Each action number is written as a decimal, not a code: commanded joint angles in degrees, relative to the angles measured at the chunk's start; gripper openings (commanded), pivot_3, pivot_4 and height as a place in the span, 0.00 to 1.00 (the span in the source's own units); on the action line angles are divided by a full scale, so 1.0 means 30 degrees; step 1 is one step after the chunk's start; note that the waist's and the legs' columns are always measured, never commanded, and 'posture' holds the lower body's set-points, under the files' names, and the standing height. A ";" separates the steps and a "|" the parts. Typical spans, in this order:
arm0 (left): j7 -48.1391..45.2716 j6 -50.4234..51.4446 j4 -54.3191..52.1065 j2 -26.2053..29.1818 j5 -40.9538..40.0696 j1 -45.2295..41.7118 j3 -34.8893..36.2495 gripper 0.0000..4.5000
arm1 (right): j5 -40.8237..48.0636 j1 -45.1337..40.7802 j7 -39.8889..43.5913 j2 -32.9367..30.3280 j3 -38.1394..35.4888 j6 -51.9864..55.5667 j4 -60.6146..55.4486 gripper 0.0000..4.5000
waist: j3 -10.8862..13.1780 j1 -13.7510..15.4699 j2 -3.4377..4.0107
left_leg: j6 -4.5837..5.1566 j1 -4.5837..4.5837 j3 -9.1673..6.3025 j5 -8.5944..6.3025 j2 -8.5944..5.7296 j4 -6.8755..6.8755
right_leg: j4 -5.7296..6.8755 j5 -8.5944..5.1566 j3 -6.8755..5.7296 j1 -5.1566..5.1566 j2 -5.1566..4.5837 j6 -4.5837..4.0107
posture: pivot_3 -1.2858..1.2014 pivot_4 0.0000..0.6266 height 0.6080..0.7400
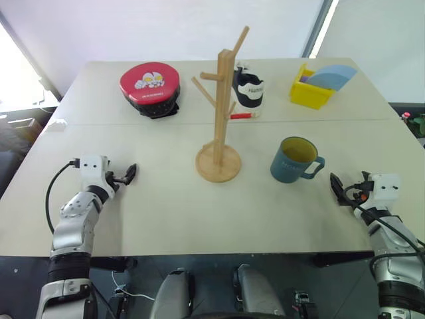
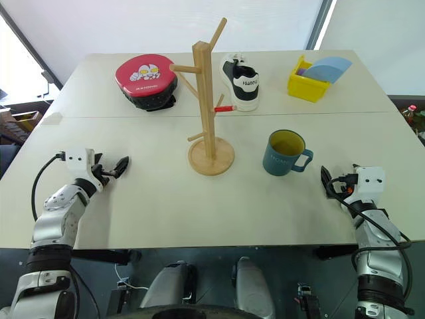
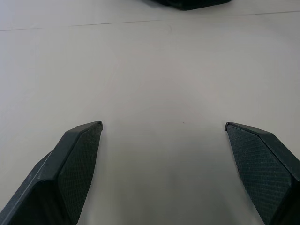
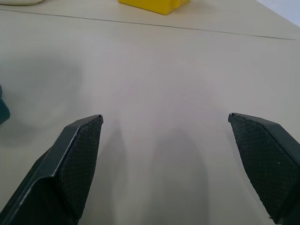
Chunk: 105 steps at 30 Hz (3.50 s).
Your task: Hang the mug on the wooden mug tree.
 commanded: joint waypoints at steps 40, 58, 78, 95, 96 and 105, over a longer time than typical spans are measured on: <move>-0.8497 0.1883 -1.0952 -0.0694 -0.1943 0.0920 -0.9544 1.00 | -0.0173 0.1808 0.0177 0.2163 0.1923 -0.0424 -0.5005 0.99 | -0.0010 0.0015 0.0025 | 0.0002 -0.0024 0.0001 0.0000 0.0004 0.0002 | -0.0036 -0.0048 0.0012 -0.0006 0.0004 -0.0085 | 0.52 0.24 0.96; -0.8295 0.1892 -1.1400 -0.0586 -0.1986 0.1282 -0.9307 1.00 | 0.0042 -0.0249 -0.0356 0.2318 0.1236 -0.1363 -0.1753 0.99 | -0.0008 0.0004 0.0023 | 0.0005 -0.0018 0.0003 0.0002 -0.0004 0.0007 | -0.0032 -0.0046 0.0010 0.0001 0.0040 -0.0075 | 0.52 0.24 0.96; -0.8061 0.1869 -1.1398 -0.0784 -0.2073 0.1248 -0.9296 1.00 | 0.0611 -0.2101 0.1602 0.2572 0.1996 -0.1380 0.0222 0.11 | -0.0008 -0.0016 0.0024 | 0.0006 -0.0010 0.0006 0.0002 -0.0003 0.0013 | -0.0015 -0.0043 0.0015 0.0003 0.0050 -0.0070 | 0.52 0.24 0.96; -0.7949 0.0857 -0.9852 0.0426 -0.2176 0.2194 -0.6702 1.00 | -0.3438 -0.0882 0.4509 -0.1268 0.6883 -0.0437 -1.0841 0.01 | 0.0003 -0.0004 0.0028 | 0.0005 -0.0008 -0.0020 0.0002 0.0009 0.0014 | -0.0006 -0.0046 -0.0009 -0.0006 0.0069 -0.0067 | 0.52 0.24 0.96; -0.8006 0.0783 -0.9717 0.0517 -0.2223 0.2194 -0.6480 1.00 | -0.3387 -0.1125 0.4466 -0.1344 0.6936 -0.0095 -1.1257 0.01 | 0.0004 0.0009 0.0028 | 0.0005 -0.0009 -0.0022 0.0002 0.0010 0.0019 | -0.0005 -0.0047 -0.0014 -0.0006 0.0072 -0.0068 | 0.52 0.24 0.96; -0.8834 0.1384 -0.9498 0.1297 -0.4143 0.1734 -0.3966 1.00 | -0.2613 -0.4151 0.4639 -0.2011 0.6605 0.2784 -1.2296 0.01 | 0.0012 0.0050 0.0007 | 0.0004 -0.0036 -0.0024 0.0002 -0.0004 0.0039 | -0.0023 -0.0047 -0.0027 -0.0002 0.0017 -0.0069 | 0.52 0.24 0.96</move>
